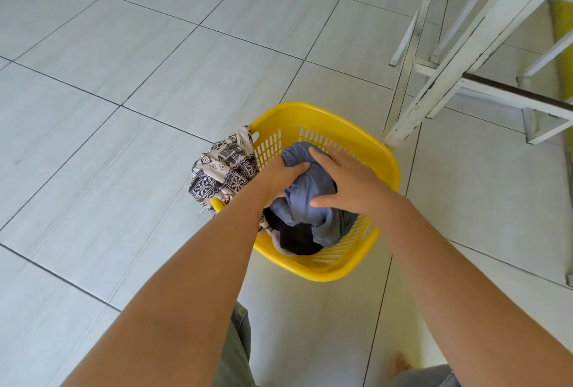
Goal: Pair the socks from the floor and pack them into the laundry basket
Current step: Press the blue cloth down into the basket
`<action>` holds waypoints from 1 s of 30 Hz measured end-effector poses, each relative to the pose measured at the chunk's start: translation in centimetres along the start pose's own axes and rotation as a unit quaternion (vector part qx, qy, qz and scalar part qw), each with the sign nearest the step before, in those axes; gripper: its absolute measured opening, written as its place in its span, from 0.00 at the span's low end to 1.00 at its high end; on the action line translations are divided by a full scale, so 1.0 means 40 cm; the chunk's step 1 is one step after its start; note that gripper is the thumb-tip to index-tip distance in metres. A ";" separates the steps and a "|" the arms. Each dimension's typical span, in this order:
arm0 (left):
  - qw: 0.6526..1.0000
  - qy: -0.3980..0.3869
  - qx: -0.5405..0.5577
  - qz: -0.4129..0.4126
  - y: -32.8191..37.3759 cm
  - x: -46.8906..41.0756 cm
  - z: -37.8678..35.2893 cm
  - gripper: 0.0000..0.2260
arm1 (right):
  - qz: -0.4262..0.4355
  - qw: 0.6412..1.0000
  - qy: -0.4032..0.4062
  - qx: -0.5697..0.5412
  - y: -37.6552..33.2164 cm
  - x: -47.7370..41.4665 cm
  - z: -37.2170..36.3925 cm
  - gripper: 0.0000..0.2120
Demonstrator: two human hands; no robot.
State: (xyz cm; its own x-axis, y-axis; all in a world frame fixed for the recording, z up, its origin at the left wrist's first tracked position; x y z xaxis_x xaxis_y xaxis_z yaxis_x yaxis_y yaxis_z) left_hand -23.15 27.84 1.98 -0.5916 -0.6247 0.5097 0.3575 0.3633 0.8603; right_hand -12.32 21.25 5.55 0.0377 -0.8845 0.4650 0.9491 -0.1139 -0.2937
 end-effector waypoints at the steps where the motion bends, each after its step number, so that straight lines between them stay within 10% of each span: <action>1: 0.999 0.022 -0.044 -0.002 0.002 0.000 0.005 0.22 | -0.018 0.999 -0.016 0.025 0.006 -0.012 -0.030 0.48; 4: 0.948 0.069 -0.308 -0.035 0.026 0.004 0.007 0.35 | -0.056 0.993 -0.067 0.079 0.026 -0.037 -0.107 0.47; 7: 0.823 0.025 -0.565 -0.058 0.006 0.000 -0.044 0.32 | -0.075 0.985 -0.131 0.085 0.037 -0.047 -0.172 0.46; 12: 0.715 -0.116 -0.685 0.080 -0.147 -0.008 -0.078 0.27 | -0.082 0.973 -0.195 0.089 0.047 -0.040 -0.238 0.40; 16: 0.730 -0.088 -0.677 0.039 -0.104 0.010 -0.079 0.27 | -0.089 0.983 -0.160 0.014 0.040 -0.036 -0.200 0.34; 21: 0.786 0.090 -0.582 -0.185 0.094 0.119 -0.028 0.23 | -0.047 0.993 0.087 -0.060 -0.027 -0.021 -0.016 0.27; 24: 0.760 0.250 -0.538 -0.265 0.167 0.220 0.069 0.19 | 0.017 0.976 0.207 -0.068 -0.121 -0.005 0.079 0.27; 30: 0.843 0.339 -0.407 -0.088 0.085 0.288 0.310 0.27 | 0.132 0.978 0.159 0.009 -0.332 -0.073 0.099 0.46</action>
State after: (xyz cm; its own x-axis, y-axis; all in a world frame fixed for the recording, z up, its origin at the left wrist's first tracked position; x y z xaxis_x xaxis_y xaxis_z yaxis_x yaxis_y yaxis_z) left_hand -37.71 30.44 10.88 -0.2367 -0.9715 0.0144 0.8483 -0.1994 0.4905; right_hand -23.81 27.15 11.39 0.1857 -0.9785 0.0899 0.9247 0.1430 -0.3528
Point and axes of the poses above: each hand's wrist, its own x-axis away from the middle knuckle, its own z-axis out of the back of the hand, y = z × x, the point moved 10 cm from there along -x, towards the middle knuckle, and after that the axes turned 8 degrees about -y, right-handed, at the moved point
